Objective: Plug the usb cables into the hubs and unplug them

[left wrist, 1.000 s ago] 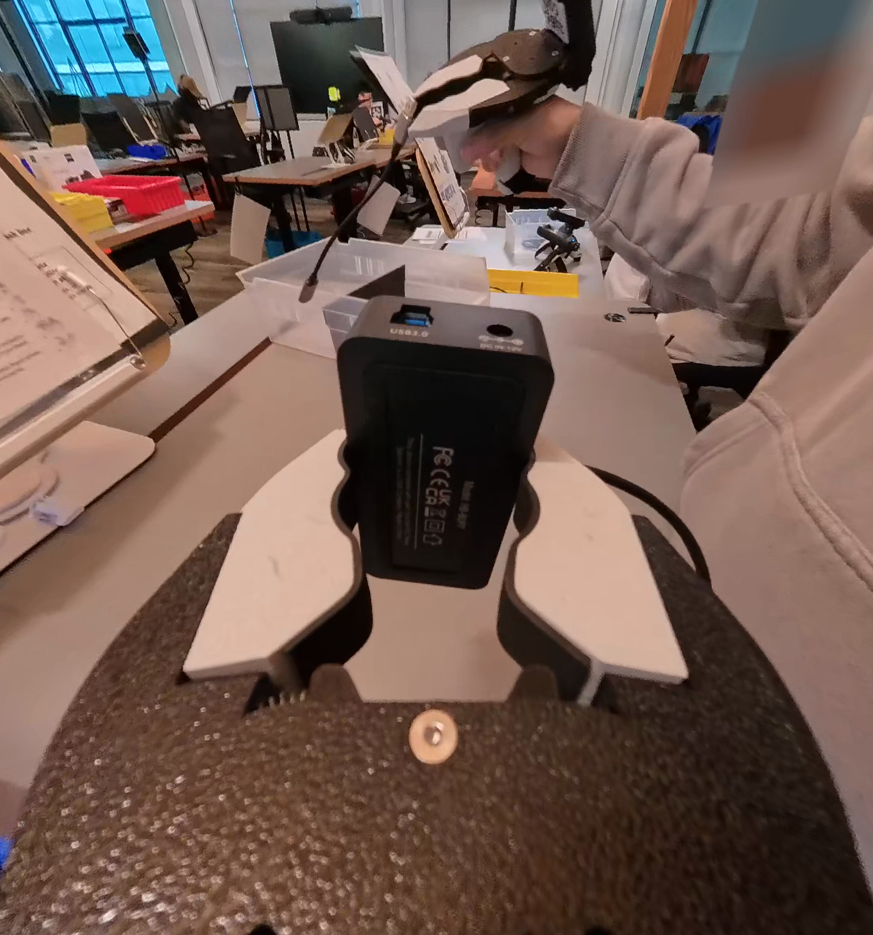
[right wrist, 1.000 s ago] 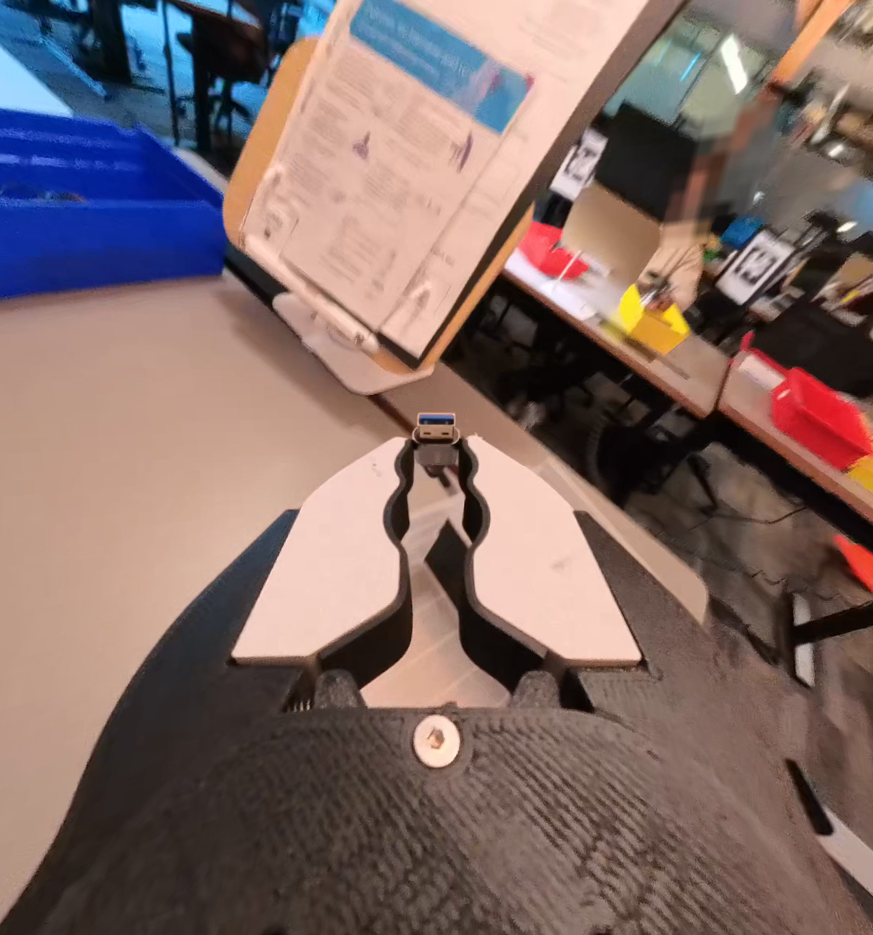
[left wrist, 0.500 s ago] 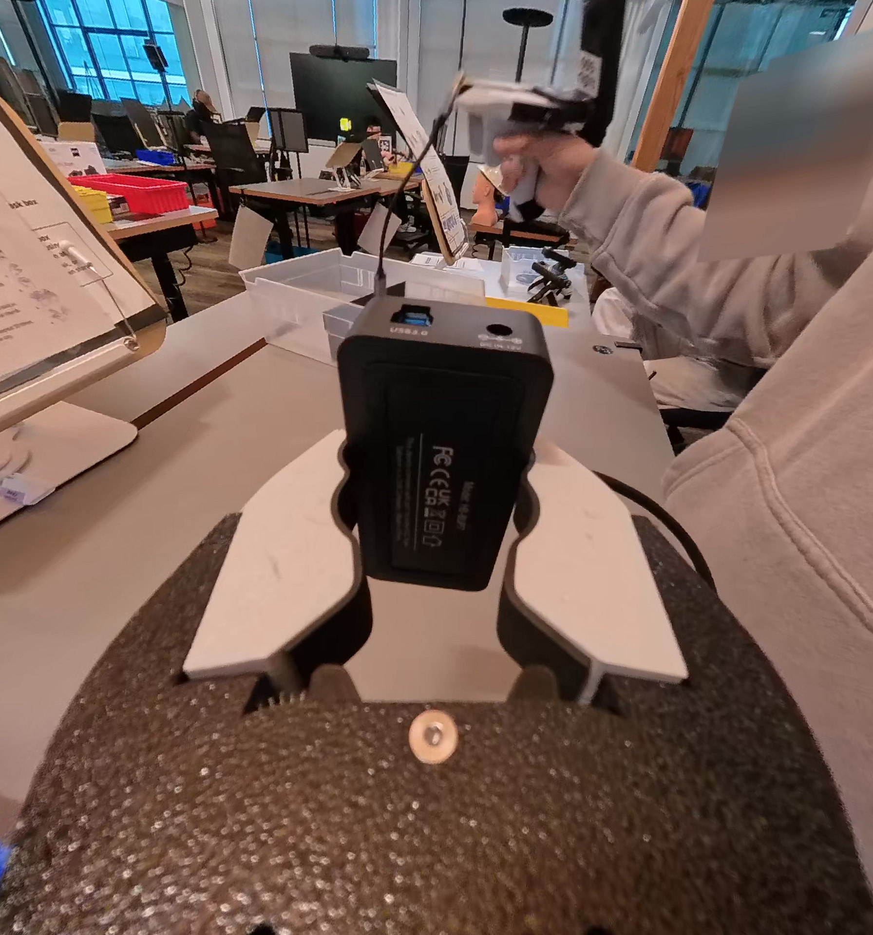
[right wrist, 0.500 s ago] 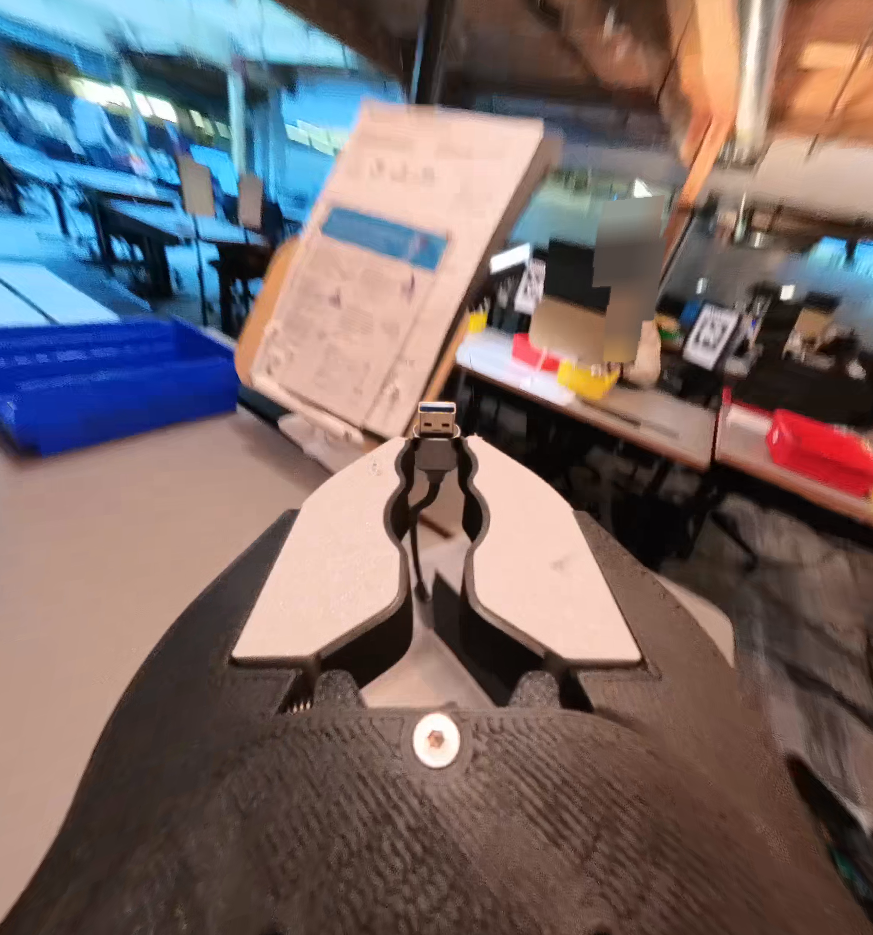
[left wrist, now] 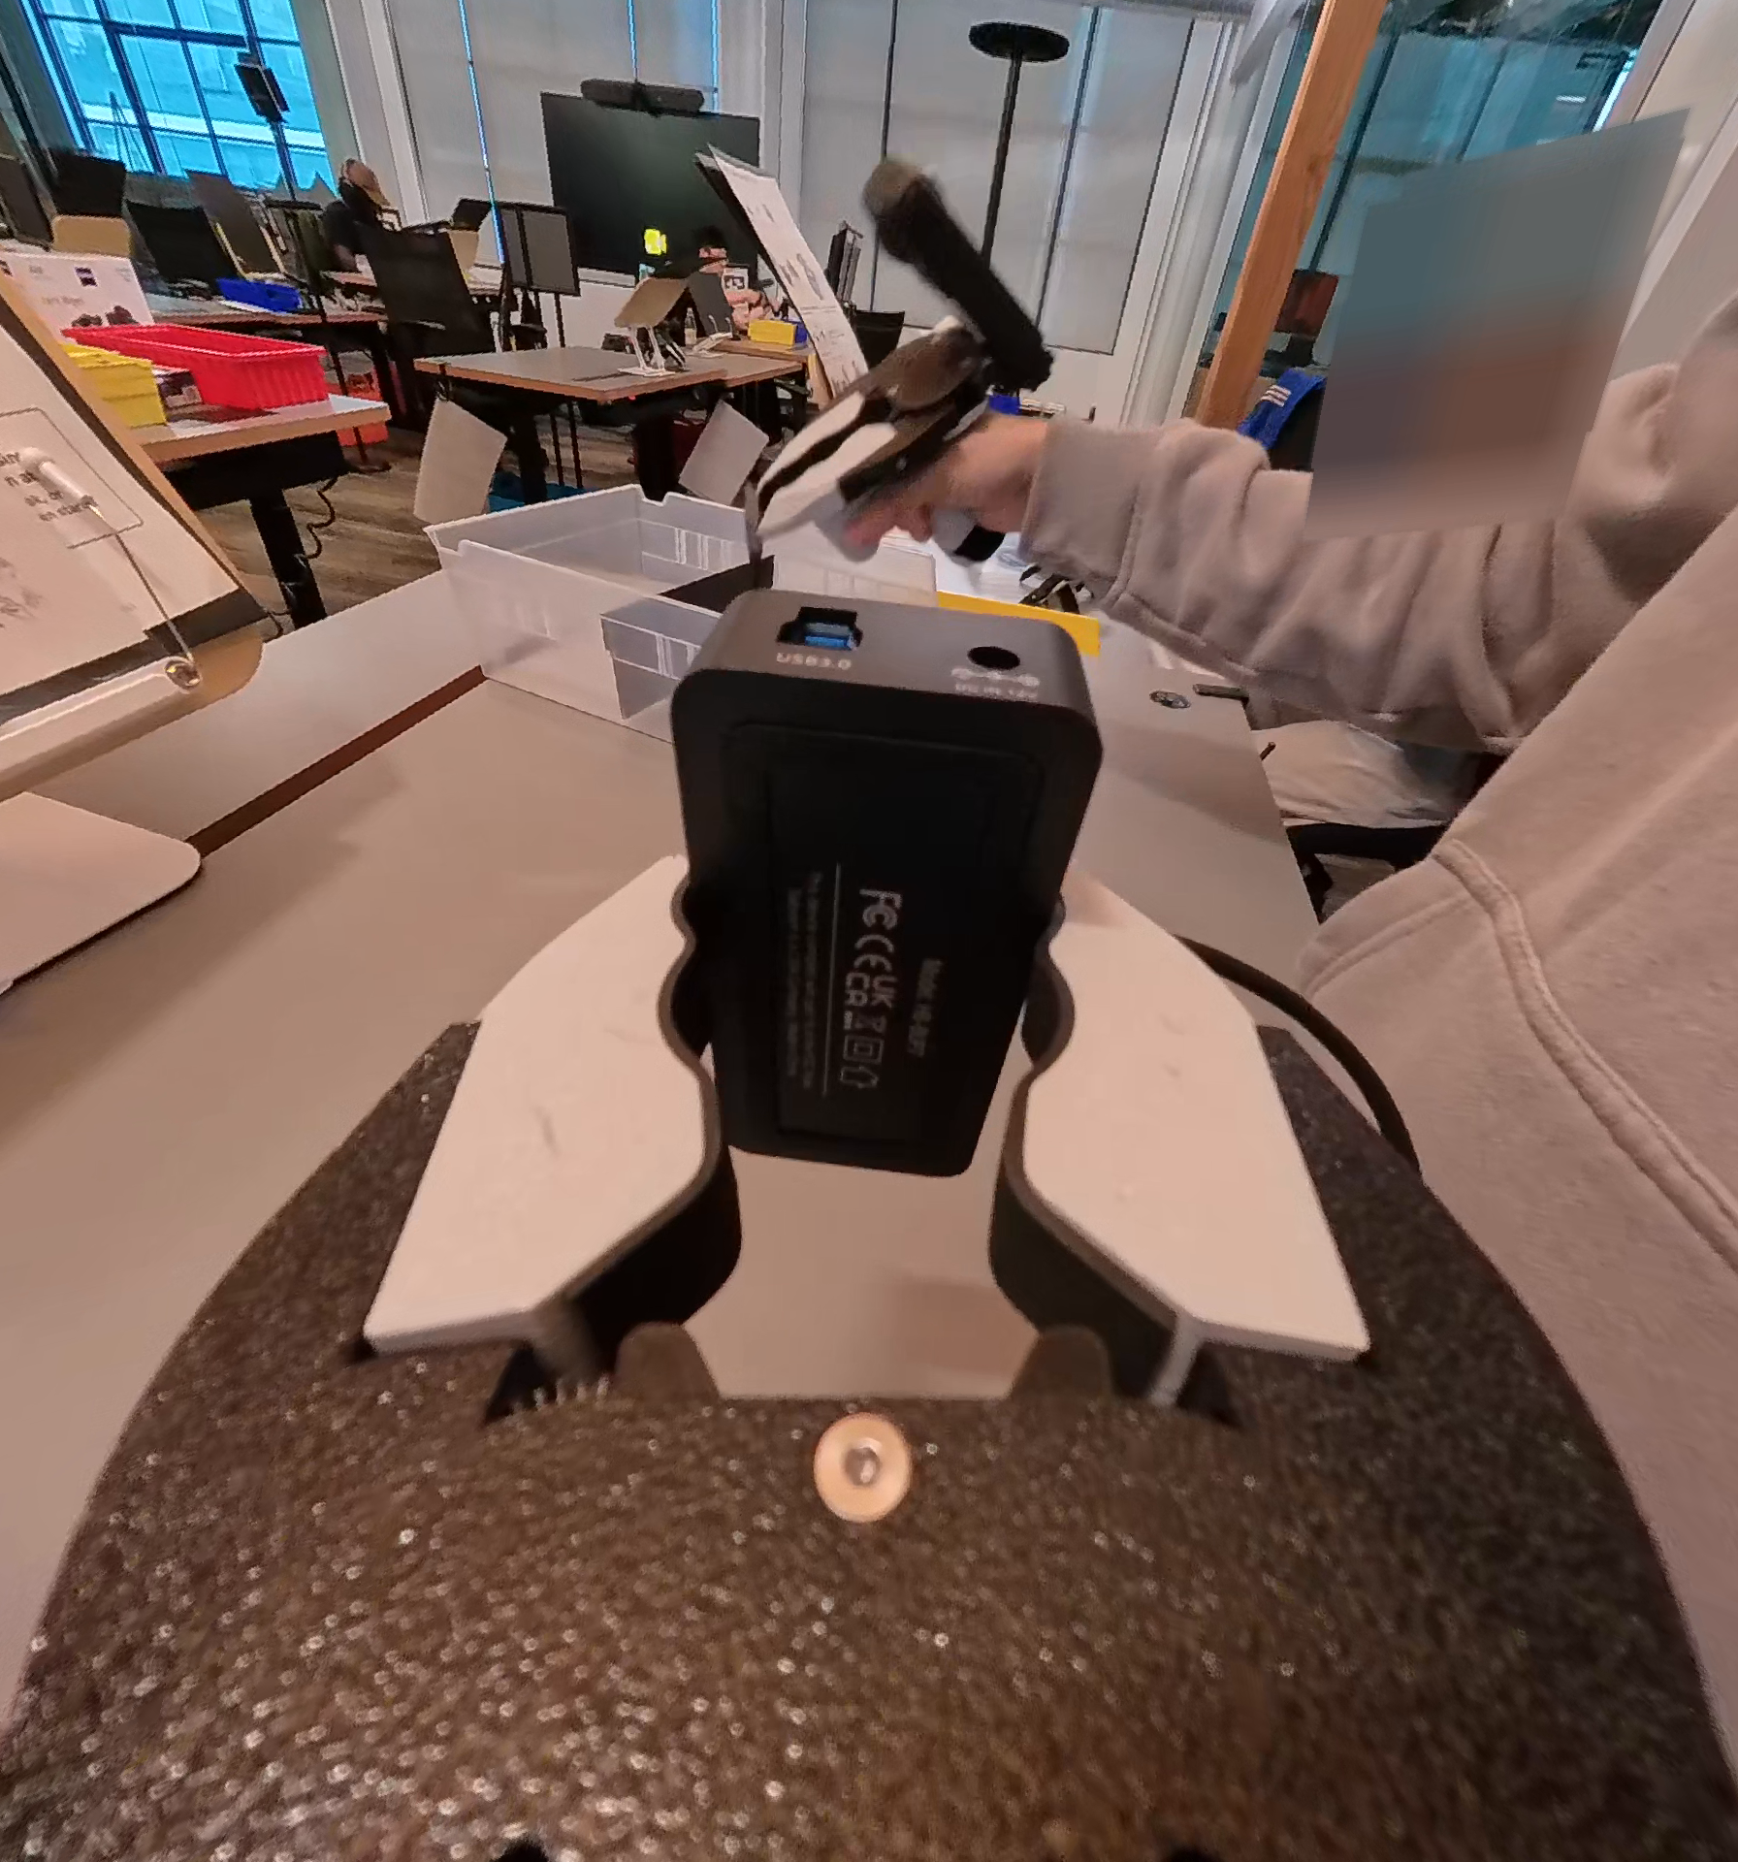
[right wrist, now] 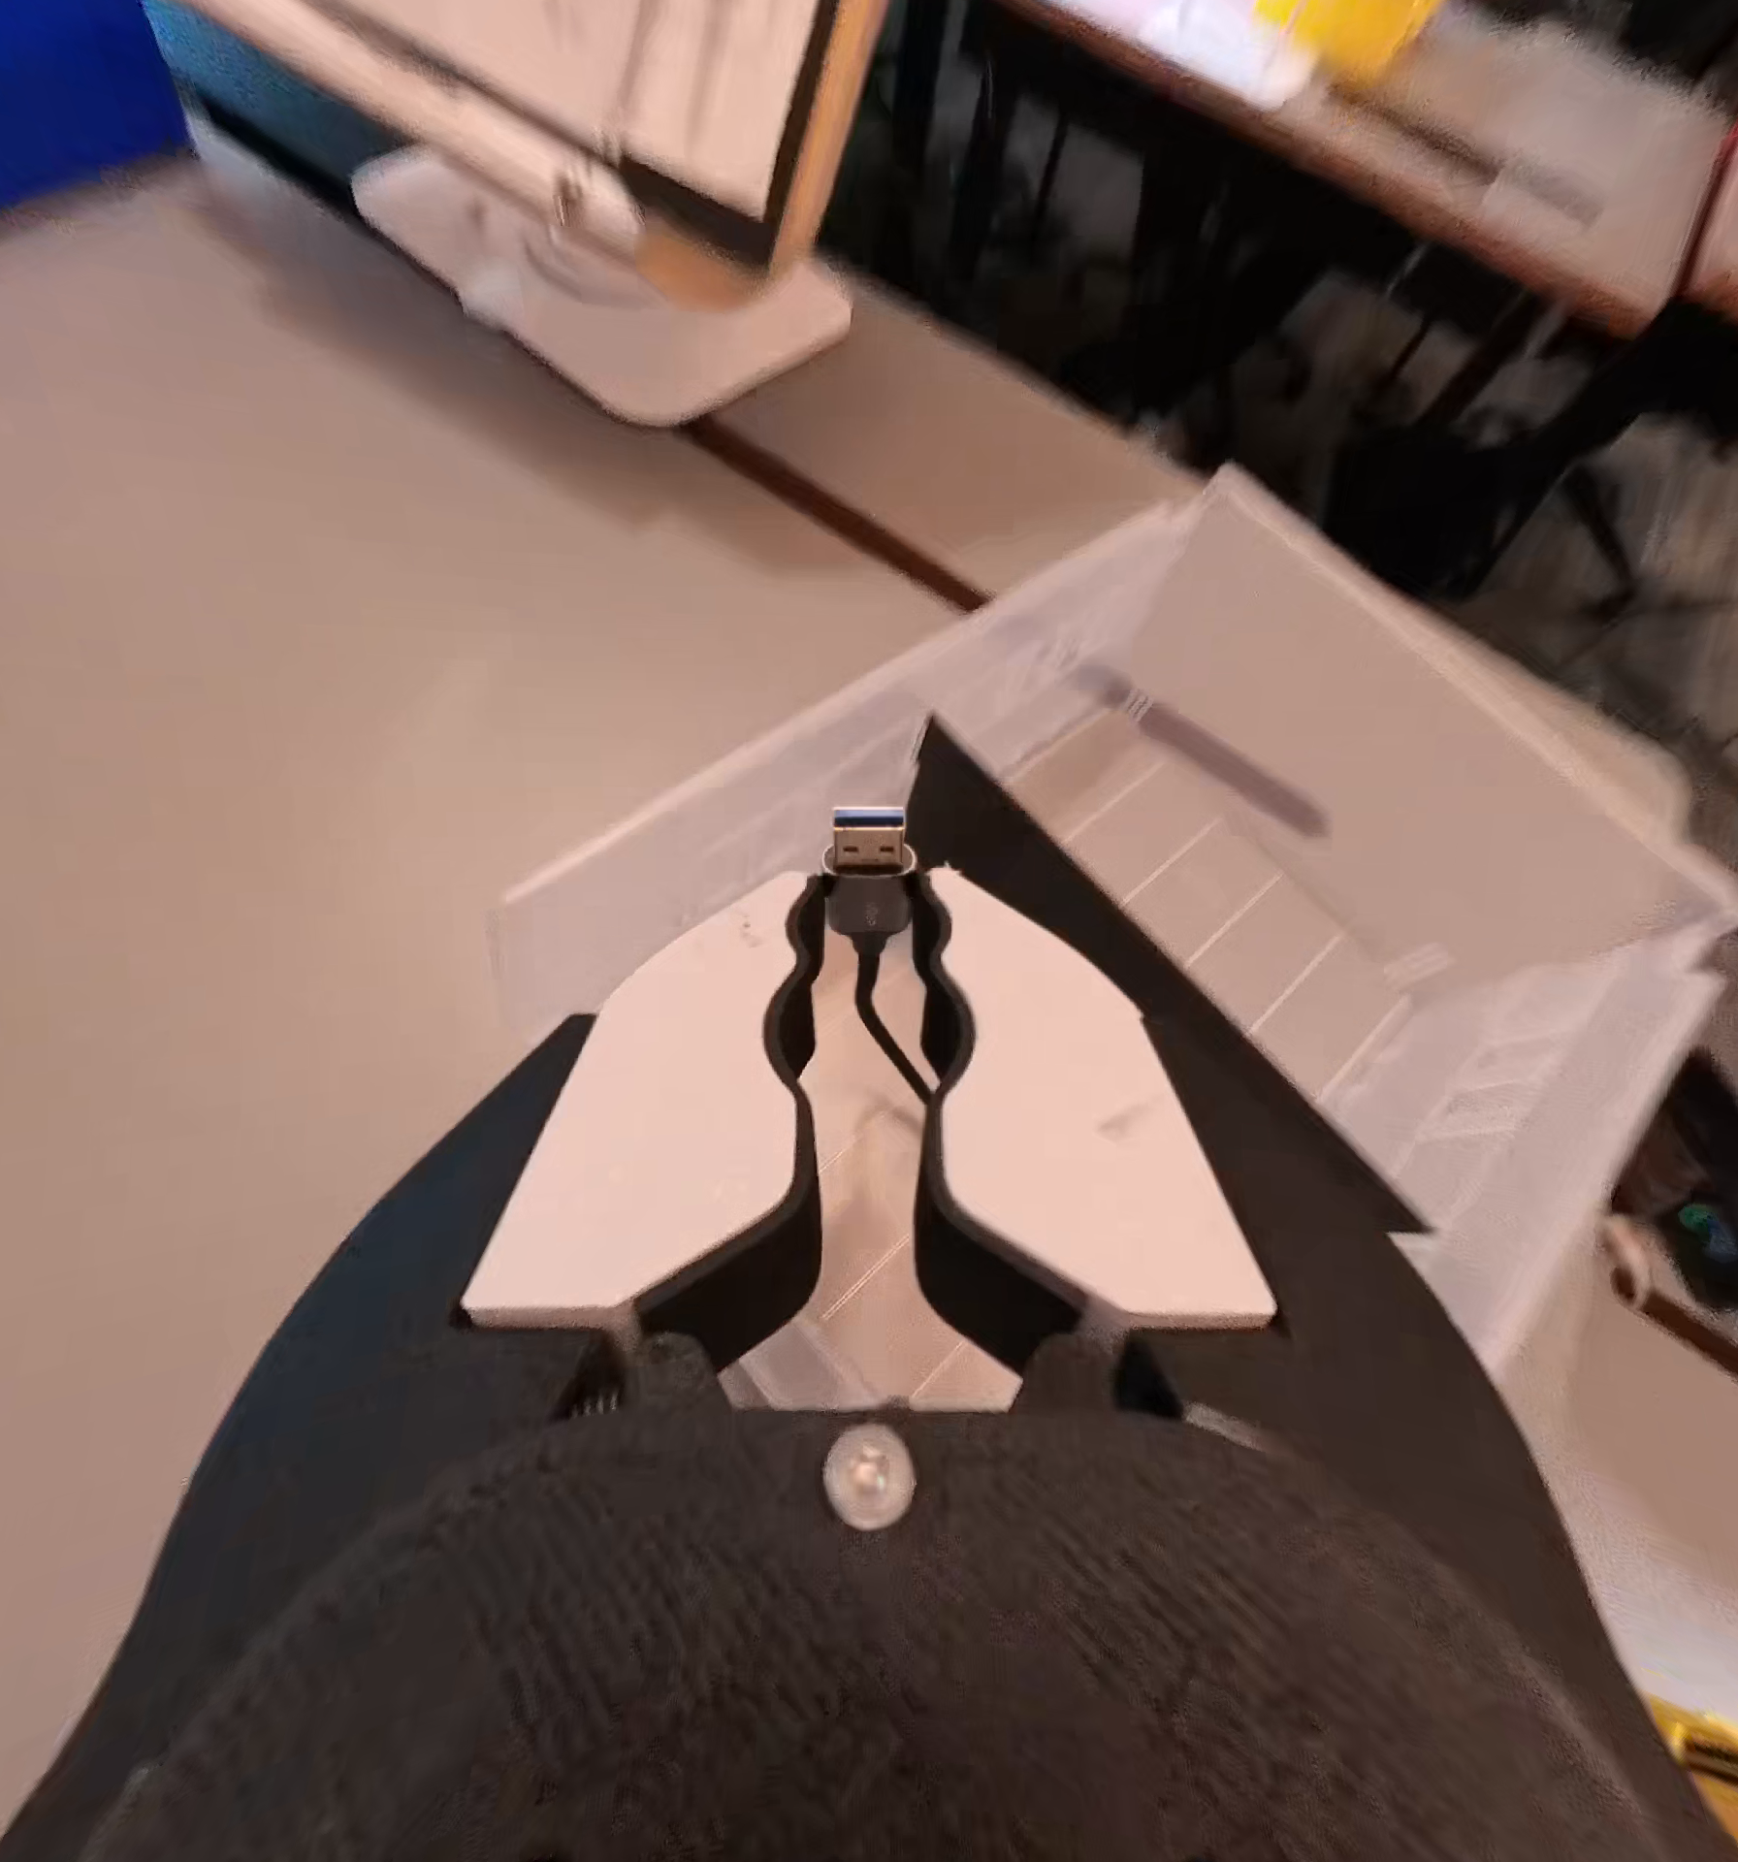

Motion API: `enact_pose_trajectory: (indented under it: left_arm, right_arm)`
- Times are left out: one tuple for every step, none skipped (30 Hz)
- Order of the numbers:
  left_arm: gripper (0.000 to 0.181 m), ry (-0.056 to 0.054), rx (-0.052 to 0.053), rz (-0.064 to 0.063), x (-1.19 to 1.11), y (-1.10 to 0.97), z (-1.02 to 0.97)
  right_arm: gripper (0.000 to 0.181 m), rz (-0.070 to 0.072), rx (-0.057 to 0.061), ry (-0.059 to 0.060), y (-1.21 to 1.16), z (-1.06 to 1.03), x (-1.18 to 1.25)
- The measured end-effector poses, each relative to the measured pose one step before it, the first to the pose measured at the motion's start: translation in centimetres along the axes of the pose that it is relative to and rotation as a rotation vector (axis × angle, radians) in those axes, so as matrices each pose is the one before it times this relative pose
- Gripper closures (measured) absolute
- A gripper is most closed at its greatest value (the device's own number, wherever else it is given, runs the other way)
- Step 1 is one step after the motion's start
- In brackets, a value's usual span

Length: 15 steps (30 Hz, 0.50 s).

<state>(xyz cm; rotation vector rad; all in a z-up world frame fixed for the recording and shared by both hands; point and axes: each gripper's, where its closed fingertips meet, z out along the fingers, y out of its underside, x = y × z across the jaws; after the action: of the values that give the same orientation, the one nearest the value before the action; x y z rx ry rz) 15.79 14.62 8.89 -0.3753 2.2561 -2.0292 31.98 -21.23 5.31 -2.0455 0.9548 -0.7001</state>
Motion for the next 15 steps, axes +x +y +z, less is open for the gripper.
enact_pose_trajectory:
  left_arm:
    - [0.122,0.0035,0.0004,-0.0001,0.078,0.007,0.100]
    - [0.122,0.0015,0.0001,0.0004,0.047,0.020,0.099]
    - [0.122,-0.0002,-0.0001,-0.0001,0.022,0.035,0.079]
    - [0.122,-0.0027,-0.0003,-0.0015,-0.030,0.068,0.056]
    - [0.122,-0.0101,0.0005,-0.0002,-0.137,0.063,0.011]
    - [0.122,-0.0152,0.0014,0.0028,-0.198,0.050,-0.042]
    - [0.121,-0.0123,0.0020,0.0016,-0.162,0.046,-0.076]
    - [0.122,-0.0100,0.0045,-0.0034,-0.151,0.014,-0.105]
    - [0.121,-0.0094,0.0093,-0.0057,-0.165,-0.028,-0.111]
    - [0.121,-0.0049,0.0119,-0.0039,-0.124,-0.035,-0.090]
    - [0.122,-0.0040,0.0110,0.0015,-0.117,-0.035,-0.056]
    - [0.121,-0.0077,0.0080,0.0093,-0.132,-0.025,-0.004]
    - [0.122,-0.0055,0.0042,0.0144,-0.070,-0.007,0.041]
    - [0.121,-0.0006,0.0028,0.0150,0.027,-0.033,0.101]
    - [0.121,0.0031,0.0046,0.0167,0.097,-0.108,0.142]
  right_arm:
    - [0.164,0.0165,-0.0559,-0.0212,1.095,1.113,-0.429]
    - [0.164,0.0120,-0.0429,-0.0192,0.957,1.048,-0.459]
    - [0.164,0.0293,-0.0054,-0.0289,0.454,0.967,-0.583]
    - [0.164,0.0564,0.0110,-0.0356,0.157,0.818,-0.609]
    - [0.161,0.0578,-0.0170,0.0082,0.425,0.587,0.051]
    - [0.145,0.0391,-0.0275,0.0569,0.408,0.216,0.556]
    - [0.123,0.0103,0.0010,0.0747,-0.259,-0.195,0.478]
    - [0.111,-0.0214,0.0288,0.0396,-0.700,-0.642,-0.277]
    - [0.113,-0.0282,0.0394,0.0302,-0.898,-0.956,-0.609]
    - [0.114,-0.0258,0.0460,0.0105,-1.141,-0.973,-1.043]
    - [0.113,-0.0258,0.0452,-0.0562,-1.265,-0.974,-2.204]
    - [0.113,-0.0351,0.0293,-0.0866,-1.078,-0.824,-2.948]
    - [0.112,-0.0302,0.0084,-0.0649,-0.834,-0.474,-2.826]
    - [0.111,-0.0125,0.0118,-0.0638,-0.807,-0.138,-2.928]
    - [0.112,0.0180,0.0351,-0.0982,-0.964,0.210,-3.421]
